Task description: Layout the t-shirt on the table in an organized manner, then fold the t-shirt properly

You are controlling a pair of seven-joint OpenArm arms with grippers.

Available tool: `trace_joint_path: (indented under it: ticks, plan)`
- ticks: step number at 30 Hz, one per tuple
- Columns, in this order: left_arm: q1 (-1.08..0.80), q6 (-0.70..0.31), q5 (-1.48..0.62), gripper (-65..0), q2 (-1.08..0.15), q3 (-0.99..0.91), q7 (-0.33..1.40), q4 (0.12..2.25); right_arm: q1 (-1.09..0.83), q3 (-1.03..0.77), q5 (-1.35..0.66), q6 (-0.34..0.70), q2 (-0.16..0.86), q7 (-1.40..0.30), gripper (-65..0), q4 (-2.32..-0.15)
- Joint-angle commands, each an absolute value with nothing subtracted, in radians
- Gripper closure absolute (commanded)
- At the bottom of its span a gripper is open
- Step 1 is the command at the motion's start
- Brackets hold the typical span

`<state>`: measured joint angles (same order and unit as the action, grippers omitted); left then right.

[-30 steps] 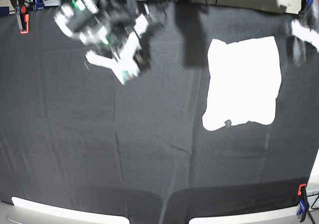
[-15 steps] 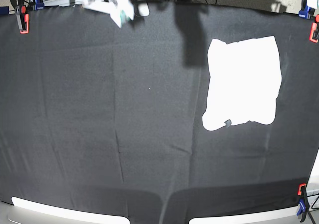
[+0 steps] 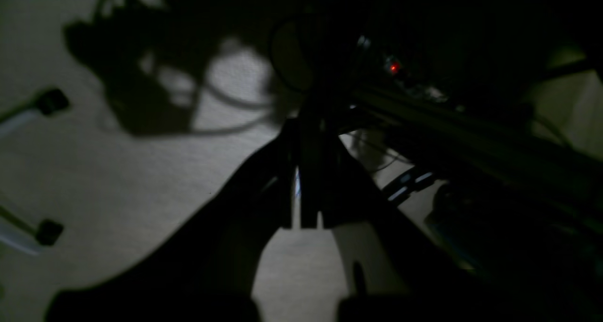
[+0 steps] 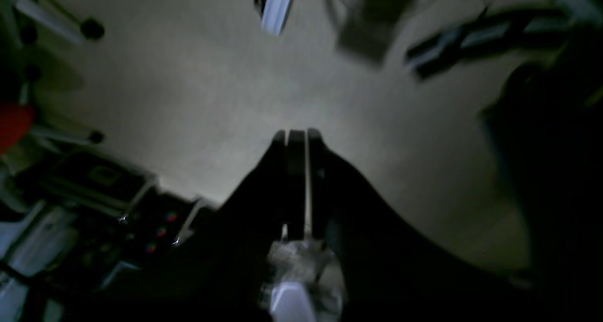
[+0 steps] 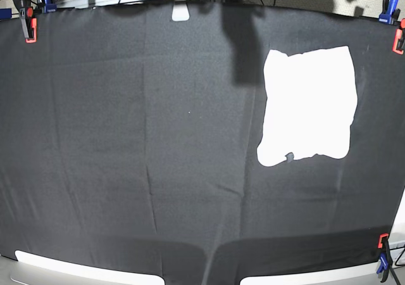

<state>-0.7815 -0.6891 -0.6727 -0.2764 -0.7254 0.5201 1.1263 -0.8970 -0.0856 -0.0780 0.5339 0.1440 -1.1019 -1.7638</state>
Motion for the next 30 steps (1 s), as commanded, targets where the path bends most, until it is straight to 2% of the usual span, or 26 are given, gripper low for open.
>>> trace_joint_path:
  ticks: [1,6,13,16,21,23,26,30]
  plan:
    - [-0.777,-0.698,-0.681,0.0,-0.299,-0.73,0.498,1.092,-0.885,-0.104,-0.083,0.538,0.148,-1.096,0.0,-1.72]
    - [-0.67,-0.698,-0.54,-10.8,-0.33,-0.717,0.363,0.911,-0.739,-0.133,-0.085,0.506,0.189,-0.999,0.0,-1.348]
    - [-0.601,-0.694,-0.267,-11.5,-0.368,-0.463,0.019,0.736,-0.488,-0.13,-0.076,0.505,0.285,-0.627,0.0,-0.743]
    - [-0.56,-0.605,-0.221,-11.5,-0.349,-0.36,-0.05,0.661,-0.394,-0.13,-0.028,0.505,0.299,-0.403,0.0,-0.551]
    - [-0.479,-0.52,-0.154,-11.5,-0.279,-0.286,-0.125,0.527,-0.305,-0.13,0.057,0.498,0.282,-0.015,0.0,-0.394]
    - [-0.45,-0.504,-0.12,-11.5,-0.247,-0.286,-0.166,0.481,-0.28,-0.13,0.095,0.458,0.267,0.082,0.0,-0.372]
    - [-0.41,-0.496,-0.096,-11.5,-0.204,-0.286,-0.182,0.438,-0.245,-0.13,0.132,0.384,0.242,0.109,0.0,-0.353]
    - [-0.376,-0.496,-0.094,-11.5,-0.161,-0.286,-0.187,0.429,-0.202,-0.114,0.131,0.377,0.233,0.113,0.0,-0.321]
